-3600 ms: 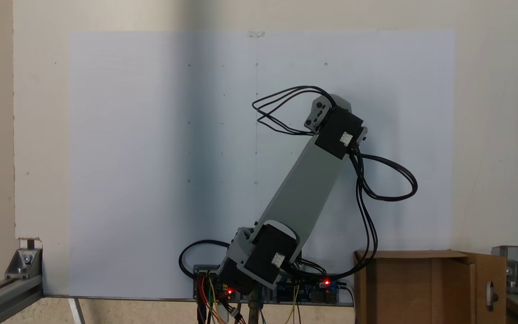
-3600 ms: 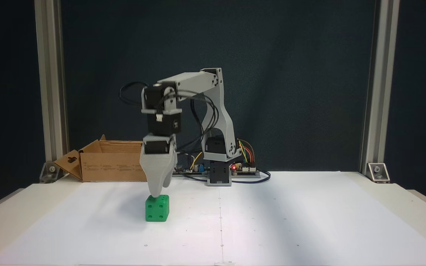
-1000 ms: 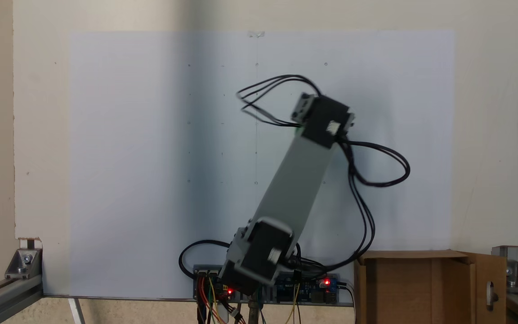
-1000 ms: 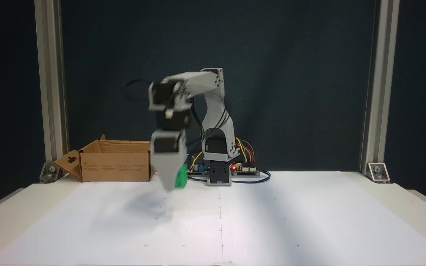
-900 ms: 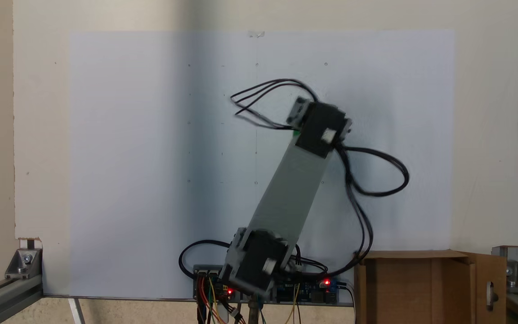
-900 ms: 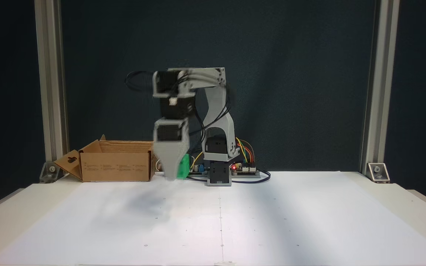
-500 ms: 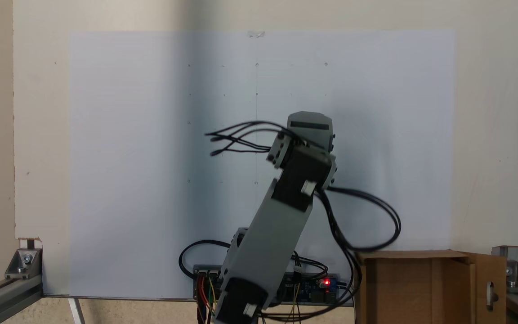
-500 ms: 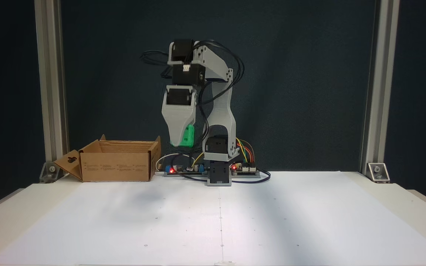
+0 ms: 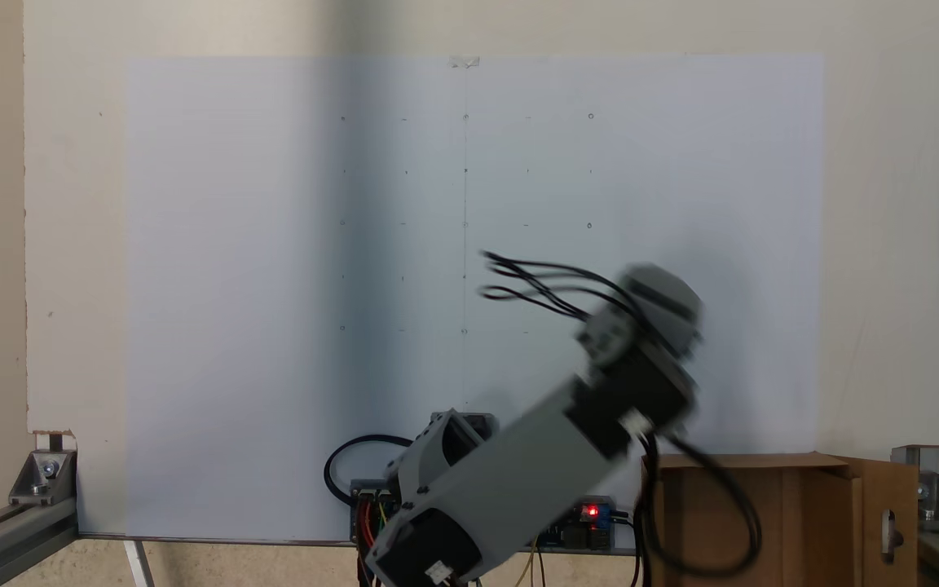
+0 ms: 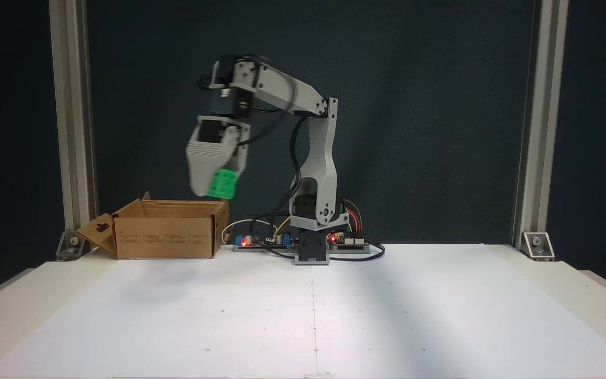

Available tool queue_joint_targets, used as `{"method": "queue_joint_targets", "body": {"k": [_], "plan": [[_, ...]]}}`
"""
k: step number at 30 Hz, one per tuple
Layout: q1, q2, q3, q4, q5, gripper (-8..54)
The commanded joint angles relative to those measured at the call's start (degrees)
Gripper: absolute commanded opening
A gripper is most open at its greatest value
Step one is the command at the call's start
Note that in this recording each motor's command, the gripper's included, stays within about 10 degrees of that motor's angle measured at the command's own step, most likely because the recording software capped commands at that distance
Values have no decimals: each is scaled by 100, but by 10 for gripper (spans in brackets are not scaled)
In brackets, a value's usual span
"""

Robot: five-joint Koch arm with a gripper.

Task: Grasp a green dice and put it in the bin.

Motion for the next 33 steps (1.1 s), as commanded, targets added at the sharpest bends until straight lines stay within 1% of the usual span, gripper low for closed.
{"method": "queue_joint_targets", "body": {"k": [1, 8, 17, 23, 32, 33], "plan": [[773, 202, -396, -642, -633, 116], [2786, -176, -387, -1687, -729, 115], [5019, -1213, -396, -2725, -765, 115], [5572, -1793, -387, -2733, -1002, 115], [5599, -1942, -308, -2681, -1011, 115], [5590, -1942, -299, -2672, -1002, 199]]}}
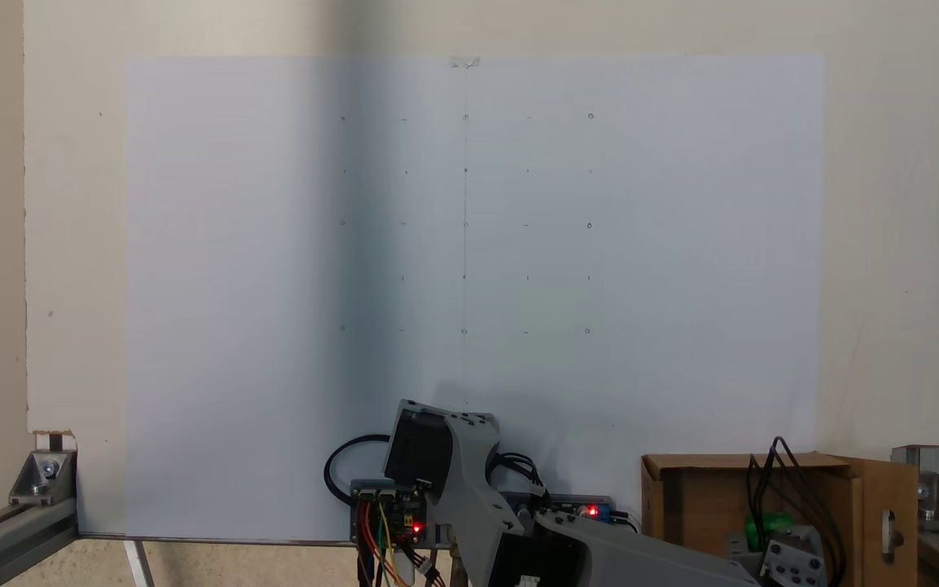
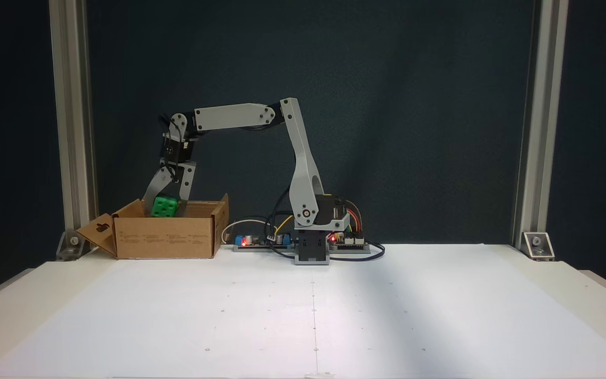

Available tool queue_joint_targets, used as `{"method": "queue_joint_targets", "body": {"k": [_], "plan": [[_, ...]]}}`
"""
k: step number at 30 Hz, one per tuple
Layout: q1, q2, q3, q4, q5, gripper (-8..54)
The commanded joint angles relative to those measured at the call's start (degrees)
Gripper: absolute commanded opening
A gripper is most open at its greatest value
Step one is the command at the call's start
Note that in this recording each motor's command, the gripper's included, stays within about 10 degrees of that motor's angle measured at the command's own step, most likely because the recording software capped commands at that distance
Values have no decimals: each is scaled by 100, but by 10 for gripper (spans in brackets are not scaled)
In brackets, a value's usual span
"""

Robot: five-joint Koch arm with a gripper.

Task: Grasp a green dice and put it in the bin.

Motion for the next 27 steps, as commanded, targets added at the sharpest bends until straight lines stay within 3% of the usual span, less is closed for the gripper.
{"method": "queue_joint_targets", "body": {"k": [1, 4, 12, 19, 27], "plan": [[141, 158, -290, -88, -510, 283], [141, 158, -272, -79, -448, 380], [62, 211, -272, -431, 202, 386], [-571, 1090, -281, -1055, 1661, 386], [-2092, 2074, -281, -1055, 2426, 410]]}}
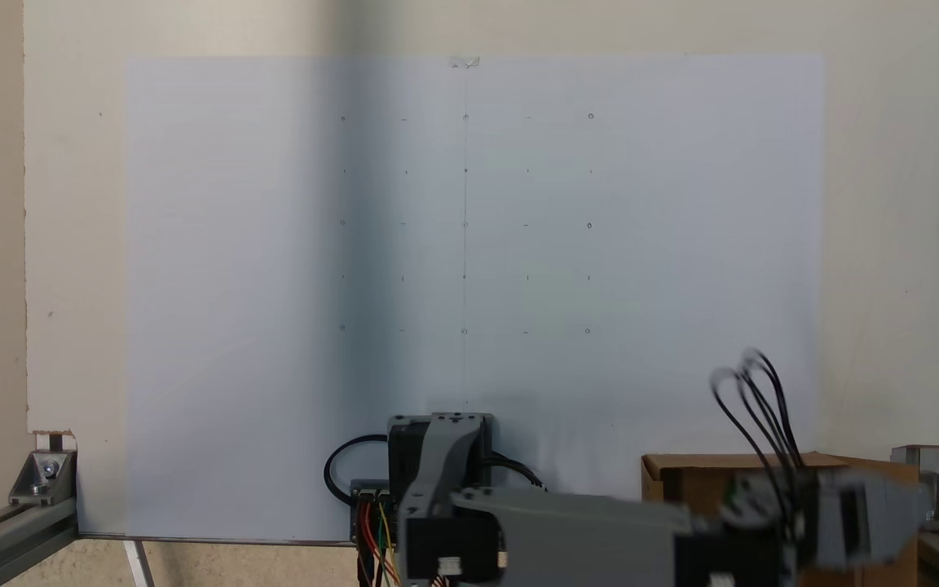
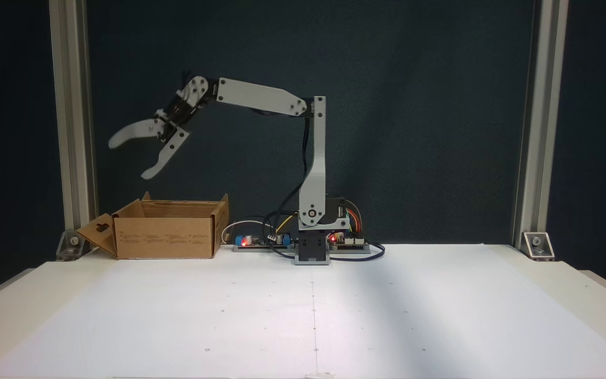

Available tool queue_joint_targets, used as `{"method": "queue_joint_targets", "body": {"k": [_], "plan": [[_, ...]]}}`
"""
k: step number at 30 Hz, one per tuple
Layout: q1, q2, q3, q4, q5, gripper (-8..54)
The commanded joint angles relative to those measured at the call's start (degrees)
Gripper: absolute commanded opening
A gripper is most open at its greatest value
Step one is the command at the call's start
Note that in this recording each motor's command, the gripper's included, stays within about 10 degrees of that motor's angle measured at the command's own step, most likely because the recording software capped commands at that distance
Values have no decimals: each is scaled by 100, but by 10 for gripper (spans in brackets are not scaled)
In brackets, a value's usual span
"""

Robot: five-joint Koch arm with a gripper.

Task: Grasp a green dice and put it in the bin.

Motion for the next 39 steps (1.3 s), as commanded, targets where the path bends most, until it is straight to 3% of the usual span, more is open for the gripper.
{"method": "queue_joint_targets", "body": {"k": [1, 5, 29, 39], "plan": [[-475, 431, -281, -237, 387, 410], [-1600, 580, -281, -246, 439, 442], [-8394, 1011, -211, -264, 483, 443], [-8930, 1986, 2347, -1879, 519, 443]]}}
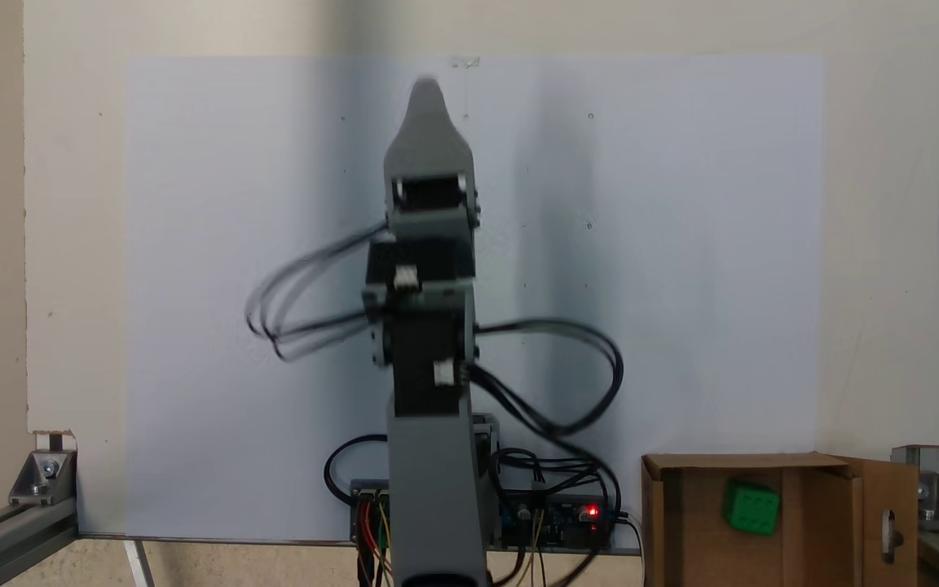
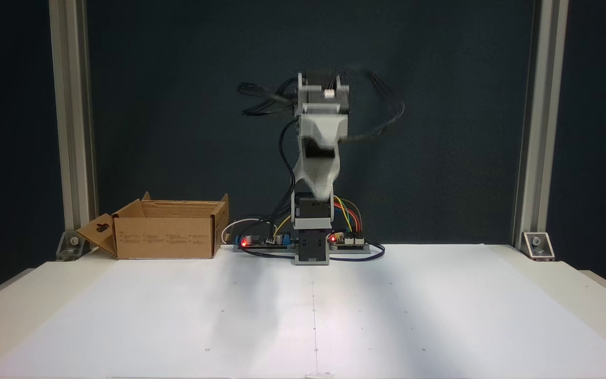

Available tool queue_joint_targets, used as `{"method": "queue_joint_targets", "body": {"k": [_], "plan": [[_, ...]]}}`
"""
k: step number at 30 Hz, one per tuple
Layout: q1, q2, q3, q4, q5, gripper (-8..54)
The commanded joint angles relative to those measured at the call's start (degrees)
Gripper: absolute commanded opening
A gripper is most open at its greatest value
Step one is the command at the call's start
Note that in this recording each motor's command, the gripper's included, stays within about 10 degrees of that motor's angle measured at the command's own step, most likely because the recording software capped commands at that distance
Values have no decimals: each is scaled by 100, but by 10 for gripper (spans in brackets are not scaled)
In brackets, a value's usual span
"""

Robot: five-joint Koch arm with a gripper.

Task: Grasp a green dice and put it in the bin.

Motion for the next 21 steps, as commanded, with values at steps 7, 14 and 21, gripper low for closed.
{"method": "queue_joint_targets", "body": {"k": [7, 14, 21], "plan": [[97, 993, 1310, -2107, 237, 442], [448, 1529, 2725, -3382, 237, 446], [958, 1775, 4192, -4604, 237, 444]]}}
